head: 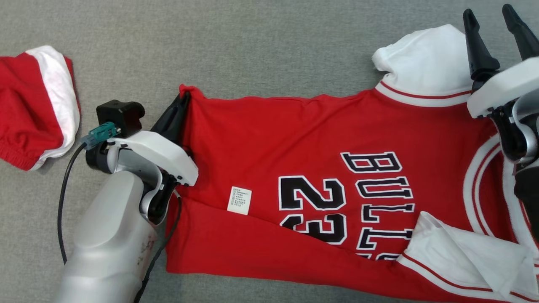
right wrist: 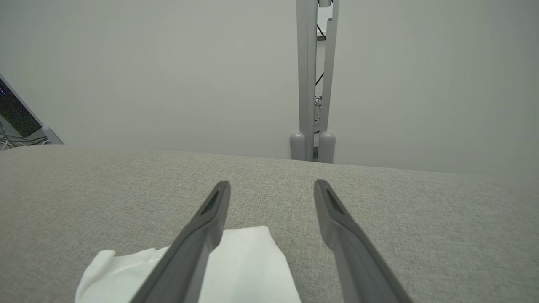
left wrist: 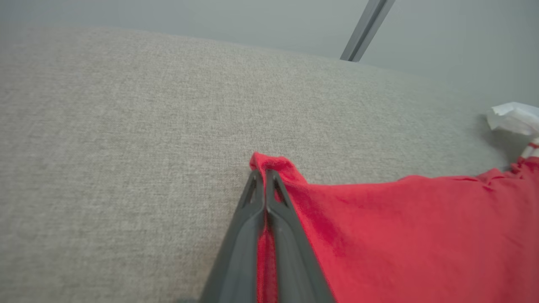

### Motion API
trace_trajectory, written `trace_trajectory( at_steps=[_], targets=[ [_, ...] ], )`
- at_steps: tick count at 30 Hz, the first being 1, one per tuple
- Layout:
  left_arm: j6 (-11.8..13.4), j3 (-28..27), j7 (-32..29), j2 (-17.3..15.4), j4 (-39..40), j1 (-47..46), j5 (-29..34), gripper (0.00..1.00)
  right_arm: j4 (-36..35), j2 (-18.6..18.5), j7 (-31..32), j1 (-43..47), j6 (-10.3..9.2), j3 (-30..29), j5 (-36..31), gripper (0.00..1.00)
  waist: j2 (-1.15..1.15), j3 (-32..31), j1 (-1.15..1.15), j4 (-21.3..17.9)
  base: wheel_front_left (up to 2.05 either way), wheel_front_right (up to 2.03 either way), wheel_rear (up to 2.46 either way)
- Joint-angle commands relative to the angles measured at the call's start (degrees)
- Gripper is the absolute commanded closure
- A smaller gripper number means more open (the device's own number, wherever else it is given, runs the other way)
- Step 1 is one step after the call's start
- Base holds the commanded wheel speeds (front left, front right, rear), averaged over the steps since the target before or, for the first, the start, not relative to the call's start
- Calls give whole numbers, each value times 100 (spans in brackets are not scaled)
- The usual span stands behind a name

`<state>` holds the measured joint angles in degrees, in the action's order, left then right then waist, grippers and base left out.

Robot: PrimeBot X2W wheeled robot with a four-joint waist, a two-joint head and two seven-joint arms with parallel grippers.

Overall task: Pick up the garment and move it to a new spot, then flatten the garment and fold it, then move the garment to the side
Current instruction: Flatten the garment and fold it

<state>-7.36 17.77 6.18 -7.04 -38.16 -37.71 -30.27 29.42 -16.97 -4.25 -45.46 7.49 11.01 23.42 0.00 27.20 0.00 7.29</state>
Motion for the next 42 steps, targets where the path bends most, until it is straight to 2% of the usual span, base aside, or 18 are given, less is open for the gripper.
trace_trajectory(
  at_steps=[1, 8, 16, 18, 19, 21, 24, 29, 37, 42],
  targets=[
    [-11, 30, 51, 0, 10, -135, 10, 100, 82, -87, 110, -108, 1, 76, 74, 0, 0, 154, 0, 183, 0, 0, 0],
    [-12, 368, 254, 131, -69, -360, -113, 100, 654, -702, 1465, -756, -1, 1044, 514, 0, 0, 307, 0, 456, 0, 0, 0],
    [-13, 574, 404, 37, -205, -440, -286, 100, 702, -1129, 2639, -925, 1, 1927, 1082, 0, 0, 332, 0, 449, 0, 0, 0],
    [-13, 608, 431, 3, -232, -463, -316, 100, 649, -1204, 2741, -961, 1, 2066, 1198, 69, 0, 323, 0, 431, 0, 0, 0],
    [-13, 624, 435, -8, -241, -480, -326, 100, 632, -1244, 2729, -986, 1, 2093, 1238, 100, 0, 320, 0, 422, 0, 0, 0],
    [-13, 659, 454, -34, -251, -513, -329, 100, 584, -1300, 2605, -1045, 0, 2128, 1280, 100, 0, 301, 0, 402, 0, 0, 0],
    [-13, 662, 574, -102, -238, -556, -326, 100, 497, -1334, 2040, -1167, 0, 1961, 1335, 100, 0, 223, 0, 350, 0, 0, 0],
    [31, 607, 639, -233, -160, -518, -321, 100, 338, -1323, 1437, -1030, 0, 1746, 1452, 100, 0, 31, 0, 215, 0, 0, 0],
    [135, 558, 571, -469, 75, -221, -374, 100, -81, -1186, 1079, -572, 1, 1647, 1720, 100, 0, -205, 0, -72, 0, 0, 0],
    [259, 544, 562, -672, 515, 308, -380, 100, -920, -1139, 861, 332, 1, 1452, 2179, 100, 0, -415, 0, -256, 0, 0, 0]
  ],
)
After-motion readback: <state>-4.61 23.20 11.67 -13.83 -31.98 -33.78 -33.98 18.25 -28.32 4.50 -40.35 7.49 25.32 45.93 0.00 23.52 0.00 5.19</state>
